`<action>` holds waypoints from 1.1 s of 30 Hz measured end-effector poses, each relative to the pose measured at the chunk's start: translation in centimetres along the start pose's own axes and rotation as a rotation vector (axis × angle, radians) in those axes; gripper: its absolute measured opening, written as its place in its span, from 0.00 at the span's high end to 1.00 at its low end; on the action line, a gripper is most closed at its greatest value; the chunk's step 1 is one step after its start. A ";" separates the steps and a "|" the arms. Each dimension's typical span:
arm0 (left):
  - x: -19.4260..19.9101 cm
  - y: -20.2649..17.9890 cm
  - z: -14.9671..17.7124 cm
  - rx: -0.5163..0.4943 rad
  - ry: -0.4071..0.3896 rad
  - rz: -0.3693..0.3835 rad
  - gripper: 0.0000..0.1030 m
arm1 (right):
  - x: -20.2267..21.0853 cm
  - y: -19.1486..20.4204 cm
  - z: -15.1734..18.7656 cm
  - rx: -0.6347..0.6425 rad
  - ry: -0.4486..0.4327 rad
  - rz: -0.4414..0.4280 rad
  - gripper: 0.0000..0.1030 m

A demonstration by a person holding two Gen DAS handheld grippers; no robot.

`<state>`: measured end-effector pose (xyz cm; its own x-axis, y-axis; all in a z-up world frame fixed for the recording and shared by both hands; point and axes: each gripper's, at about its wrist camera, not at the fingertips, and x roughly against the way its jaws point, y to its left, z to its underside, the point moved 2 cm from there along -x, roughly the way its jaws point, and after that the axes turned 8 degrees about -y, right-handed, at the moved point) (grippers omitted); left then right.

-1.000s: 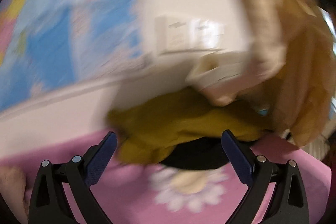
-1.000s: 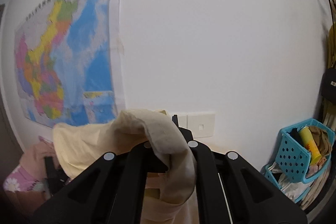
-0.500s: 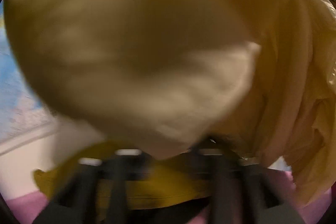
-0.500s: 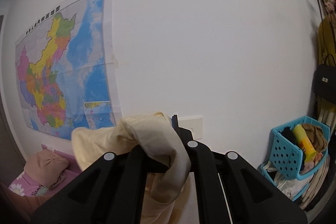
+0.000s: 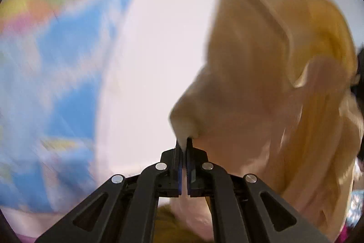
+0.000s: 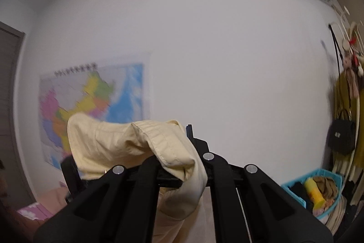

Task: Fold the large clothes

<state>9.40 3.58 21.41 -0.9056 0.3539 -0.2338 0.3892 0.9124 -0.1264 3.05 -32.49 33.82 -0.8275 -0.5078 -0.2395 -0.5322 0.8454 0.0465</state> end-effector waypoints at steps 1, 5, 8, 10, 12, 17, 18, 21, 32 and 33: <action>1.6 0.4 -1.9 -0.006 -0.025 -0.014 0.99 | 0.6 0.6 -0.5 0.001 -0.008 -0.017 0.97; 8.8 0.6 -7.2 -0.126 -0.098 -0.139 0.99 | 3.0 3.8 -1.6 -0.035 -0.015 -0.120 0.97; 12.9 -0.8 -10.4 -0.162 -0.111 -0.223 0.99 | 3.9 6.2 -1.4 -0.079 -0.015 -0.220 0.97; 18.2 -1.4 -14.3 -0.157 -0.106 -0.265 0.99 | 4.4 8.1 -1.0 -0.108 -0.011 -0.297 0.97; 22.8 -3.0 -17.7 -0.253 -0.155 -0.403 0.99 | 4.3 9.7 -0.4 -0.181 0.003 -0.383 0.97; 27.6 -6.9 -16.7 -0.417 -0.031 -0.549 0.98 | -0.5 12.8 5.5 -0.354 0.120 -0.487 0.97; 27.4 -5.8 -14.6 -0.410 0.045 -0.561 0.97 | -2.5 13.4 7.7 -0.401 0.177 -0.510 0.97; 25.9 -1.3 -7.8 -0.318 0.257 -0.539 0.94 | -7.4 14.6 14.0 -0.481 0.320 -0.501 0.97; 29.4 -4.6 5.7 -0.239 0.462 -0.168 0.48 | -14.9 12.6 26.0 -0.508 0.545 -0.259 0.97; 29.5 -5.8 6.1 -0.244 0.458 -0.125 0.40 | -15.6 12.8 26.7 -0.485 0.562 -0.236 0.97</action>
<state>-18.58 7.52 9.40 -0.9446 0.2429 0.2207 0.2723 0.9554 0.1139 13.93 -9.27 12.28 -0.5797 -0.7829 0.2257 -0.6172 0.6028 0.5057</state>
